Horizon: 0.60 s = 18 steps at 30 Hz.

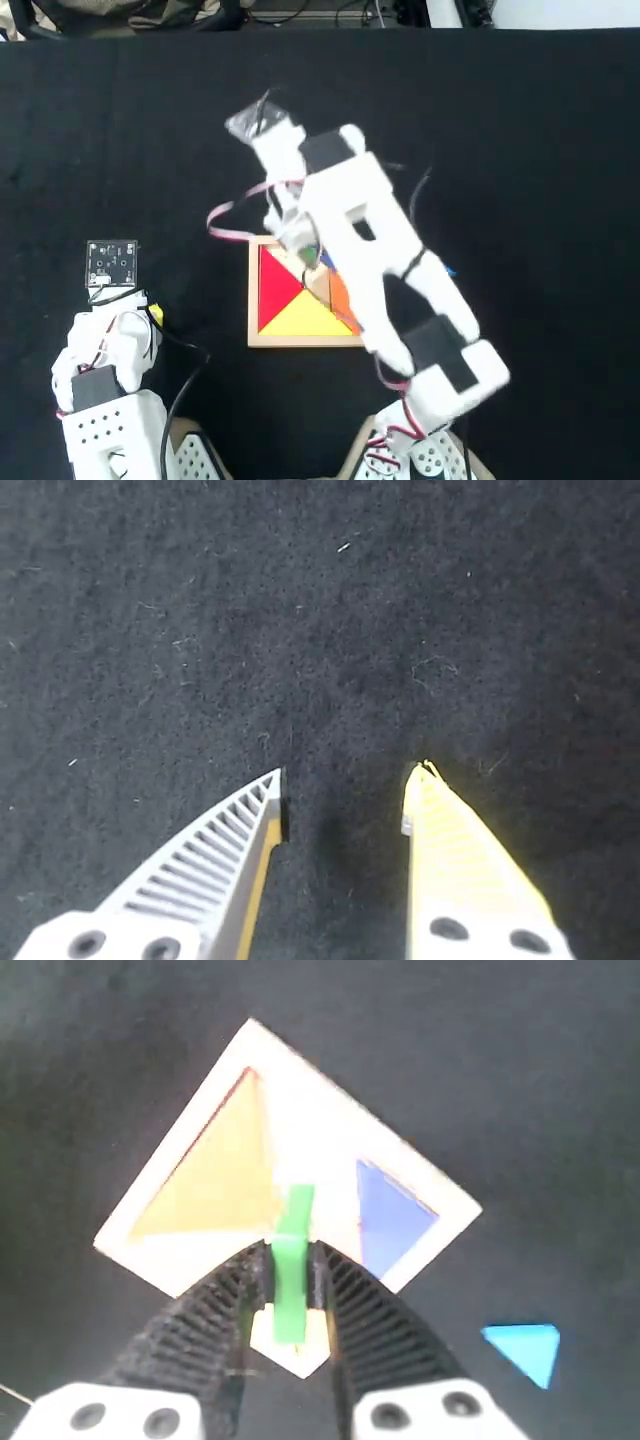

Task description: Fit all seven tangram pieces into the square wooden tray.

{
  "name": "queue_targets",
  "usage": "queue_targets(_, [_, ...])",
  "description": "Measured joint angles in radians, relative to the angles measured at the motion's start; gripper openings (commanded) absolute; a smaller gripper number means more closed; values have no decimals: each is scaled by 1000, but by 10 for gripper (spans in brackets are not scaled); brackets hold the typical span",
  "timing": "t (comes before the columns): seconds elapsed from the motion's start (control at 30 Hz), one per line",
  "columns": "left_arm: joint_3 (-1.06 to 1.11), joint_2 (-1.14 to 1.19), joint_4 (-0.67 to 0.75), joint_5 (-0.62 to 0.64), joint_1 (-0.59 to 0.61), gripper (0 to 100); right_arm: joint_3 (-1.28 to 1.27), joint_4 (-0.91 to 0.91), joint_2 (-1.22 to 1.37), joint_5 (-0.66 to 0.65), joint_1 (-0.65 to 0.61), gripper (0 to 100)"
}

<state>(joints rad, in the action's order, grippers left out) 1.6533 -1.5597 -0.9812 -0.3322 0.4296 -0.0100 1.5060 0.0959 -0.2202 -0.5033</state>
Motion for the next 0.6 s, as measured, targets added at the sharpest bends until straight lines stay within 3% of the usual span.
queue_targets(0.23, [0,0,0,0,0,198,-316,-270,-75,-26,-11,11])
queue_targets(0.6, [0,0,0,0,-3,198,-350,-371,-81,-106,-11,11])
